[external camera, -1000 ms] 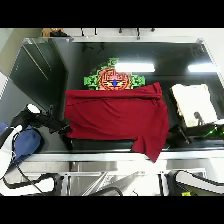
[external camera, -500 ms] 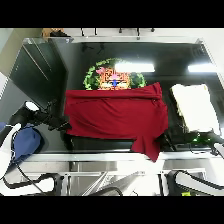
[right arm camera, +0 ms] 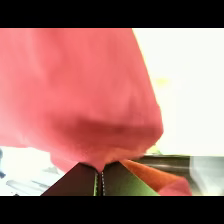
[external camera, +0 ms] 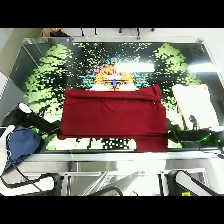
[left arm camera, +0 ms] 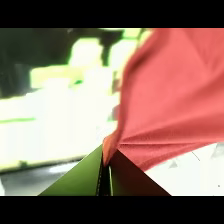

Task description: Fold the shirts.

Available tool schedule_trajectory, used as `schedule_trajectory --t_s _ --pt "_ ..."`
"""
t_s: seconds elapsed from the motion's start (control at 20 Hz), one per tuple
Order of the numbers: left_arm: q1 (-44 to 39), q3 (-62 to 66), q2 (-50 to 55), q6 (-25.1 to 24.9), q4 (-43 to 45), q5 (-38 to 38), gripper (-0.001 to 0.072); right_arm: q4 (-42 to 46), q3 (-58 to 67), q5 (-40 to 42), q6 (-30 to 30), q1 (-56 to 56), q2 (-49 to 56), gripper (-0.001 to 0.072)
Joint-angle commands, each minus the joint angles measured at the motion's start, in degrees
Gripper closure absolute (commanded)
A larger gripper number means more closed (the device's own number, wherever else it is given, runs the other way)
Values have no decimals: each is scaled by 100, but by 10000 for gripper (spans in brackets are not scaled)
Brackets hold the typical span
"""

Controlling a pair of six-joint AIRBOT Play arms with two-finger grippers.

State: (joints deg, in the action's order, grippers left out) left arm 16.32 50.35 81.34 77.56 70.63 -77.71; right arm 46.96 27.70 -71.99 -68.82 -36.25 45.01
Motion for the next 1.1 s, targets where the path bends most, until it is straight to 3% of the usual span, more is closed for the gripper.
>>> schedule_trajectory --t_s 0.0,0.25,0.6,1.05 --pt "282 4 -151 -7 262 -203 698 -1025 68 -129 684 -210 -382 692" --pt "129 669 -610 -68 -1040 289 698 -3117 887 162 1788 96 -212 691" --pt "-656 2671 450 9 -1025 588 697 -3005 2673 1523 2109 1670 1613 691" --pt "-796 3901 2522 2 -1075 835 697 -3012 2938 2057 2708 1963 3311 678"
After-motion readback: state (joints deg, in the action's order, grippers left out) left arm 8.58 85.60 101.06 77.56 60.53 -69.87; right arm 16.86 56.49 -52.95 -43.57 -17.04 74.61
